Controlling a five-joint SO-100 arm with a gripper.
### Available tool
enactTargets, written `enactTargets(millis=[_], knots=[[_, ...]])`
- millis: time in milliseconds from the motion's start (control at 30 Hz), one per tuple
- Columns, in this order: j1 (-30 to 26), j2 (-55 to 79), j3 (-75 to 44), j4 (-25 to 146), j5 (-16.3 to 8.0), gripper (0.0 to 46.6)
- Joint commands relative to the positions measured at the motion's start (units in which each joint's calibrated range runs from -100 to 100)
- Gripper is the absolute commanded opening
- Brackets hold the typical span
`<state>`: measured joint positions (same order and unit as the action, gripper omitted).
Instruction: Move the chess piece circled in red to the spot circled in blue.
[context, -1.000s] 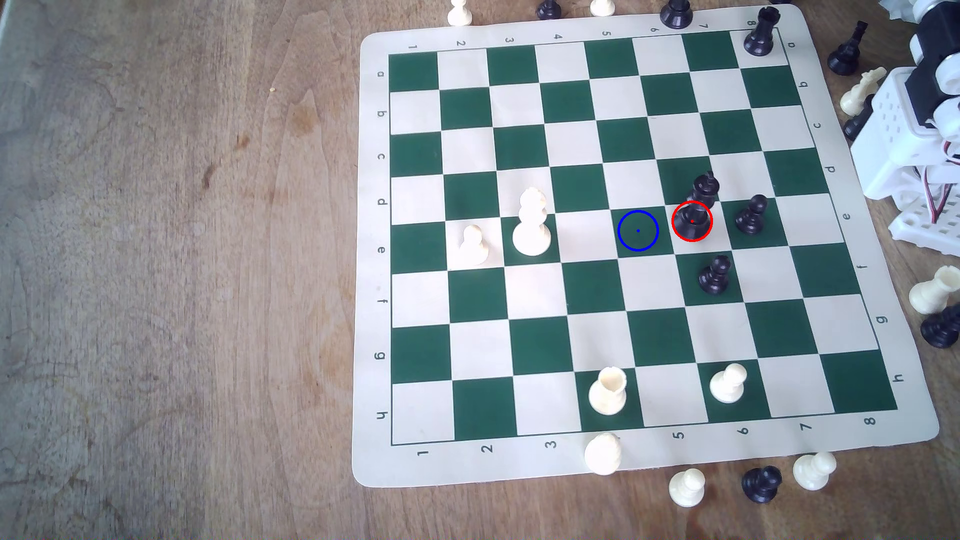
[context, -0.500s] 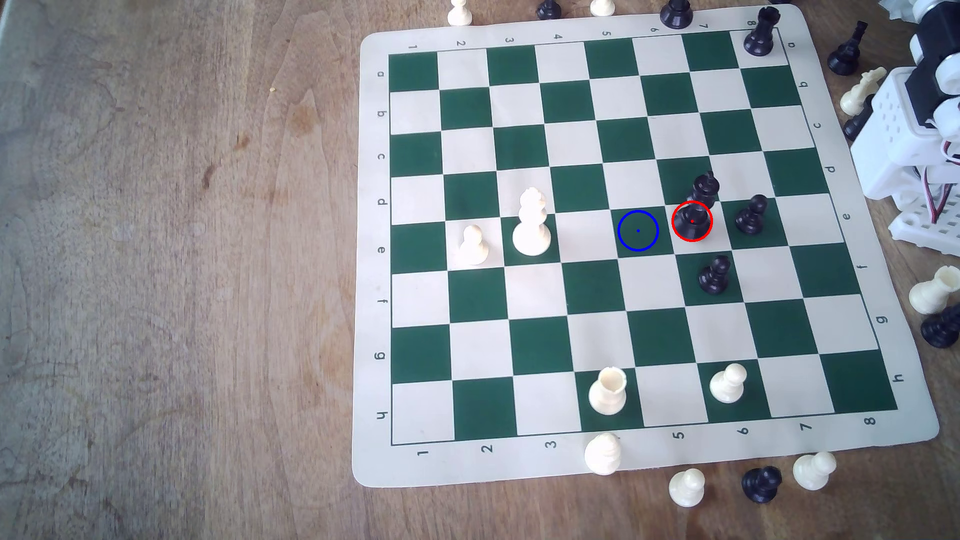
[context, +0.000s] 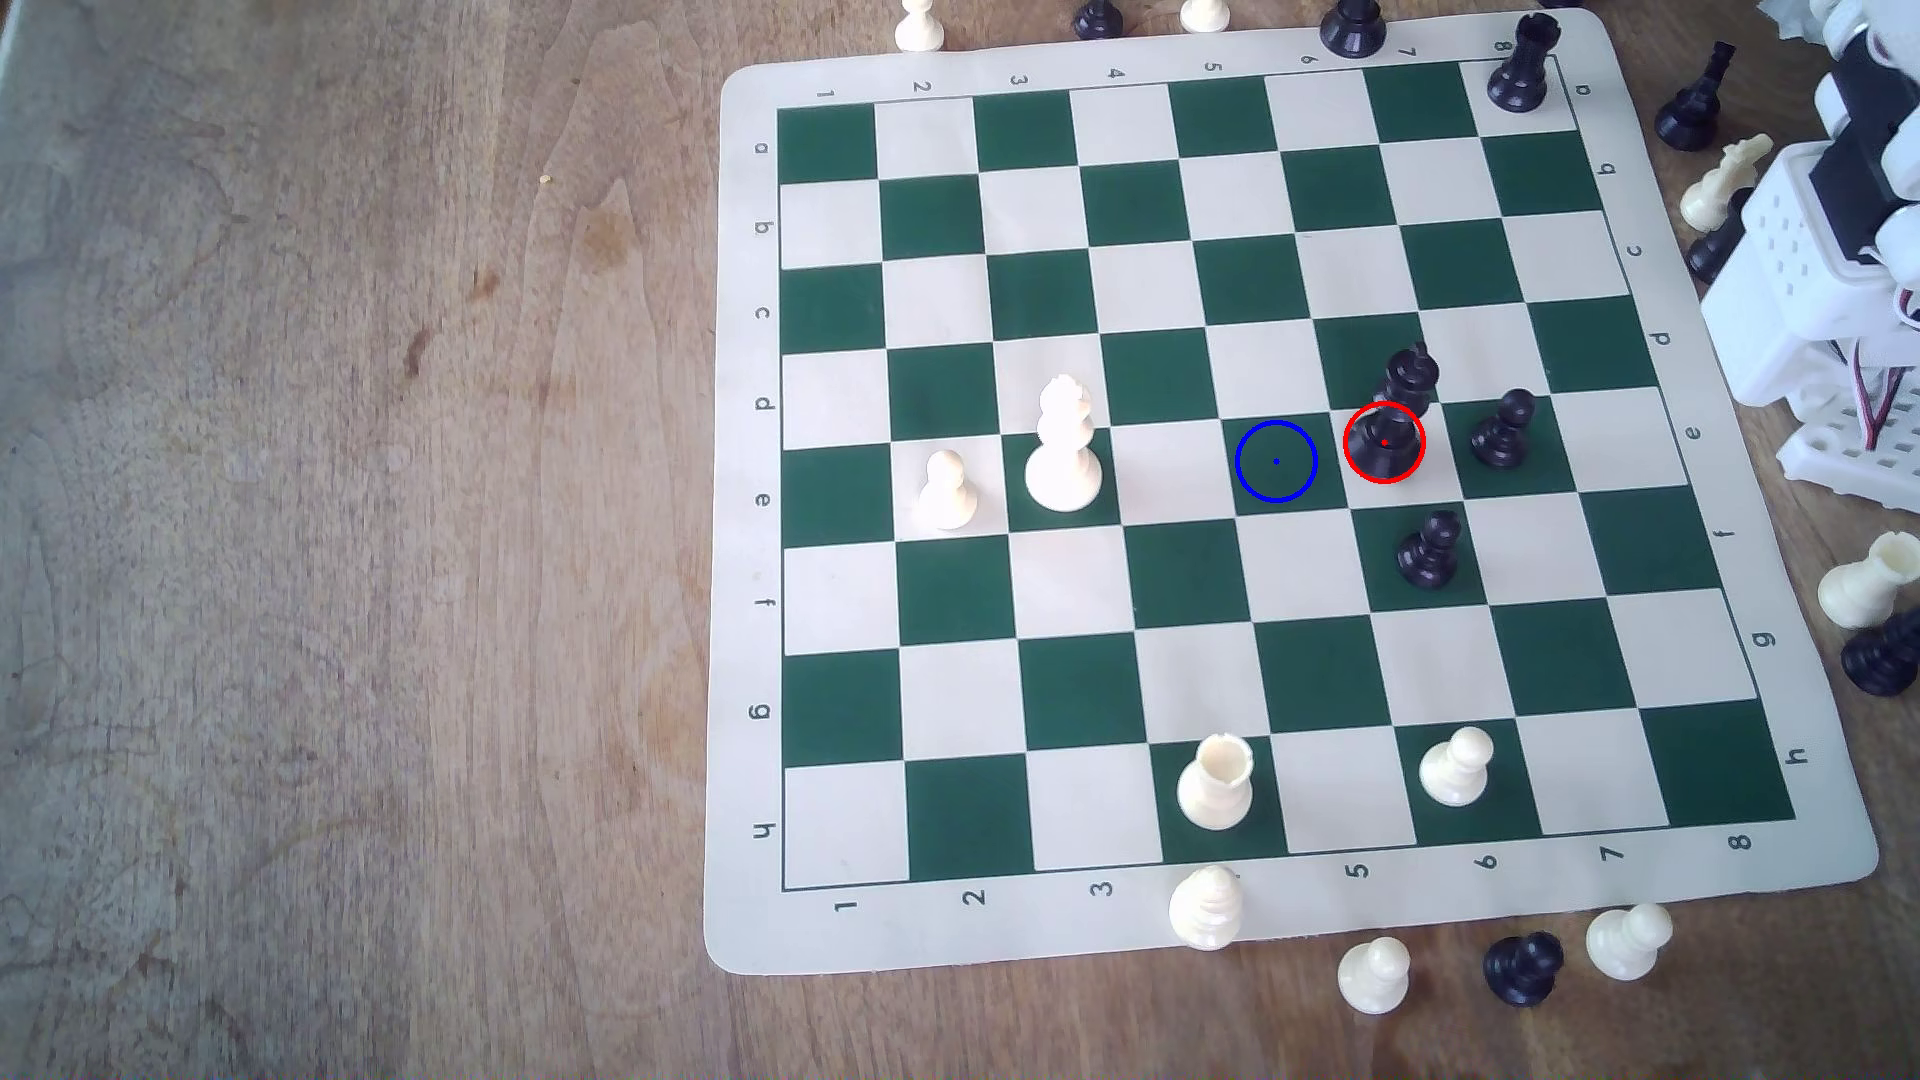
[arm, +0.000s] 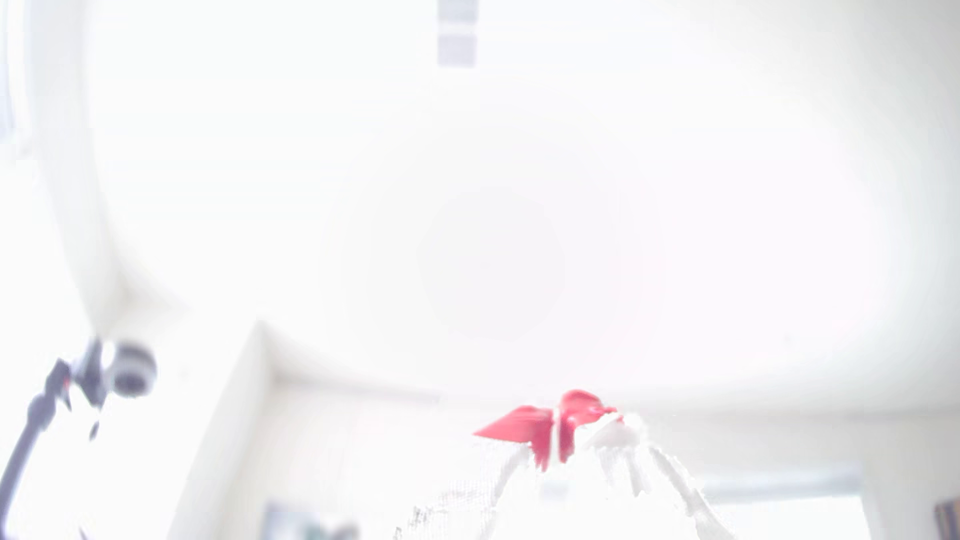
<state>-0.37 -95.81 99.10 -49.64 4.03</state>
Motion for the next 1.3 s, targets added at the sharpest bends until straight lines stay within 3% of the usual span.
enactTargets(millis=[0,100,300,533,667,833,1067,1267], knots=[[4.55,0.06,-1.00,25.24,-0.54,0.1],[7.53,4.38,-11.06,48.09,-4.69,0.1],[4.08,13.38,-27.75,73.64,-4.69,1.0],[-1.94,24.93,-47.51,106.89,-5.37,7.9],[-2.33,32.65,-50.77,118.27,-5.23,13.0],[-2.25,36.30,-51.05,124.74,-4.98,15.8],[-2.64,40.12,-50.14,129.58,-4.64,14.8],[-3.19,43.01,-47.96,127.53,-7.03,15.1]])
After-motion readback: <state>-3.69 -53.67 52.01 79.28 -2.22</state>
